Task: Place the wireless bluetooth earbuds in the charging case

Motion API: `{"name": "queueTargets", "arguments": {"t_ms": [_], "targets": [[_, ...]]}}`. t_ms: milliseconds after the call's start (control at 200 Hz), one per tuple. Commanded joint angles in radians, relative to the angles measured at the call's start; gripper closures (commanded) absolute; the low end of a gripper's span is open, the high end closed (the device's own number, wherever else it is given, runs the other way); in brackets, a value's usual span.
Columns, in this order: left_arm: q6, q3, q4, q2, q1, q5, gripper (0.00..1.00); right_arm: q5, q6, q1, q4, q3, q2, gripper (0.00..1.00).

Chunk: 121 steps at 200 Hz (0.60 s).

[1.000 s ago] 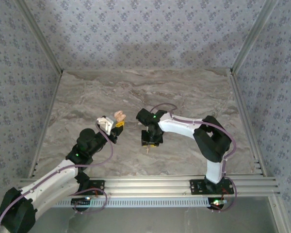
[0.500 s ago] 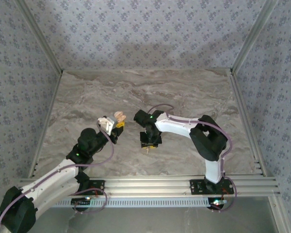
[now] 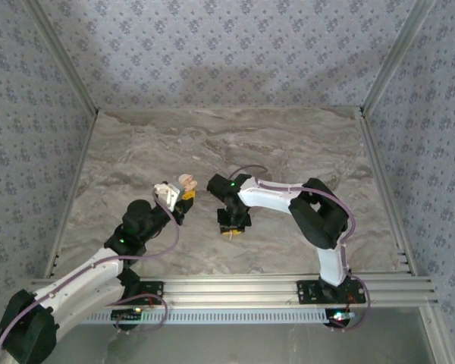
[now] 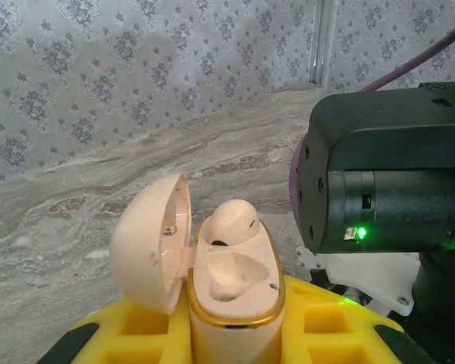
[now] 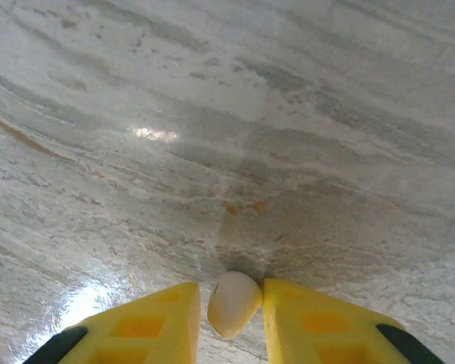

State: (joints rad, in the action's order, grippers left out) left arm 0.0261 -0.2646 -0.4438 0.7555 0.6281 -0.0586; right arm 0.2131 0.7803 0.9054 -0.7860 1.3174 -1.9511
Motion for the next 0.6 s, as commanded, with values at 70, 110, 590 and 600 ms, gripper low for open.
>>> {"name": "queueTargets", "arguments": {"t_ms": [70, 110, 590, 600], "targets": [[0.020, -0.035, -0.013, 0.001, -0.008, -0.014, 0.87, -0.019, -0.006, 0.004, 0.010, -0.001, -0.019, 0.73], [0.021, -0.036, -0.011, 0.002, -0.008, -0.016, 0.87, -0.025, -0.005, 0.004, 0.017, -0.007, -0.015, 0.74], [0.026, -0.020, -0.074, 0.118, -0.008, -0.134, 0.87, -0.176, 0.003, -0.027, 0.372, -0.312, 0.278, 0.79], [0.026, -0.020, -0.080, 0.123, -0.007, -0.141, 0.87, -0.178, -0.004, -0.027, 0.380, -0.316, 0.288, 0.79]]}}
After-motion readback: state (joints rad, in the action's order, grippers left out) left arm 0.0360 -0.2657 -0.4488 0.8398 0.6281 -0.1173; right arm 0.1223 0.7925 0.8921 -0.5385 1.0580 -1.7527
